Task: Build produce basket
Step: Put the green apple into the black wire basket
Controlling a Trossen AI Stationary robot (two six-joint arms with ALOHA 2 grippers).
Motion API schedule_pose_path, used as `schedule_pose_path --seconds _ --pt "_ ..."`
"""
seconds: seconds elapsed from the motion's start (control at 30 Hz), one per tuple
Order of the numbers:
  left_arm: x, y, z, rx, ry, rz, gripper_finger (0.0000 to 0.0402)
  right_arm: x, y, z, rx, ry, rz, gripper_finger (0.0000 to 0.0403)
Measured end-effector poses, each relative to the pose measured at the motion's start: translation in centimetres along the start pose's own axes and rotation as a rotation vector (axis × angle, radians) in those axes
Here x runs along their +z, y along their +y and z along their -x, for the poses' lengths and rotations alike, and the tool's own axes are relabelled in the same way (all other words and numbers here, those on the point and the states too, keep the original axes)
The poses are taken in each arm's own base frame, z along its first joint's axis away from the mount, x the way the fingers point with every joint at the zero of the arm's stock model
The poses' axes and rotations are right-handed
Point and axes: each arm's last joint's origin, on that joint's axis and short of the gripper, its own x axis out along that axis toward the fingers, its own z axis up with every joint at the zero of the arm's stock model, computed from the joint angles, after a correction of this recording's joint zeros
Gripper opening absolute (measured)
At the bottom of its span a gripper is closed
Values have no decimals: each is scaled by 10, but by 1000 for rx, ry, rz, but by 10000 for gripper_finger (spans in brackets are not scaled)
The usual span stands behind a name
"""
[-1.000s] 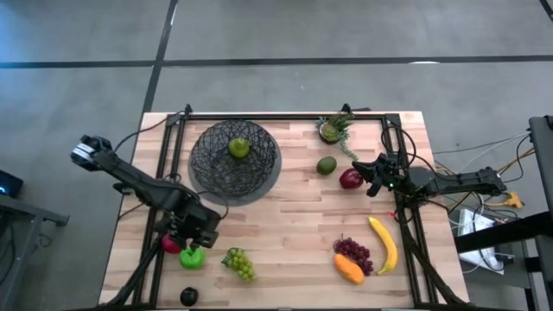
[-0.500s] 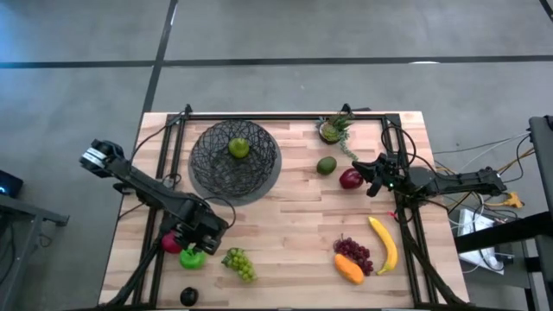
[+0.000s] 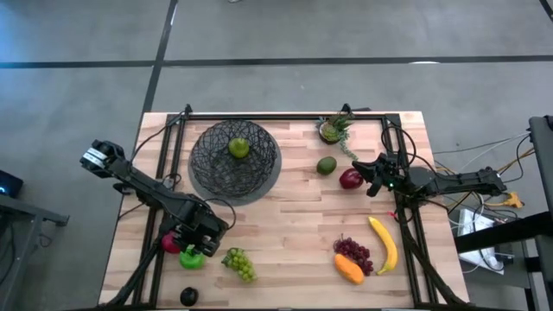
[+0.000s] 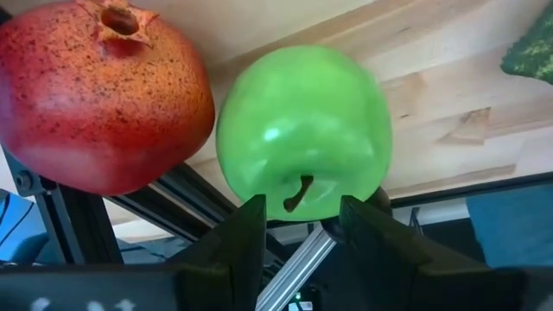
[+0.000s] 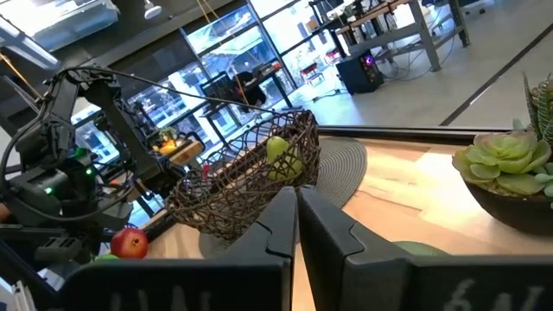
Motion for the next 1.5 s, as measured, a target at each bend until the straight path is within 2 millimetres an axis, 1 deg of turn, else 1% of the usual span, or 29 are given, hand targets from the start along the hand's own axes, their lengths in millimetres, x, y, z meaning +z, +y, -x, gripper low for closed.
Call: schedule_pose_path --seconds 0.1,0.17,0.43,0.57,0.67,0.73,0.83,0.93,1.07,1.17,1.27,1.37,1.43,1.5 --pt "0 0 0 0 -1 -14 128 0 0 0 -1 1 1 8" --pt "0 0 0 2 -2 -17 116 0 0 0 -3 -1 1 8" --pt "4 4 -5 17 -4 -15 41 0 -1 0 -20 -10 1 8" --pt "5 4 -7 6 9 -40 10 0 -1 0 -20 -10 1 8" --pt "4 4 -5 -4 3 -81 4 0 -1 0 -19 -10 1 8" --pt "0 3 3 -39 0 -111 4 0 -1 0 -20 -11 0 8" --pt "-10 -2 25 -134 -3 -156 4 0 -1 0 -20 -11 0 8" --pt "-18 -7 51 -248 -51 -185 3 0 -1 0 -21 -9 4 8" --pt "-23 -18 92 -443 -189 -218 3 0 -1 0 -22 -9 56 8" --pt "-20 -24 124 -558 -338 -214 3 0 -1 0 -29 -12 69 8" --pt "-8 -26 156 -636 -505 -201 3 1 -1 0 -45 -23 68 8" --pt "11 -21 183 -657 -633 -196 3 1 -1 0 -48 -25 68 8" --pt "26 -15 196 -652 -697 -201 3 1 -1 0 -46 -26 67 8" --pt "42 -5 206 -610 -743 -186 3 1 -1 0 -44 -28 60 8"
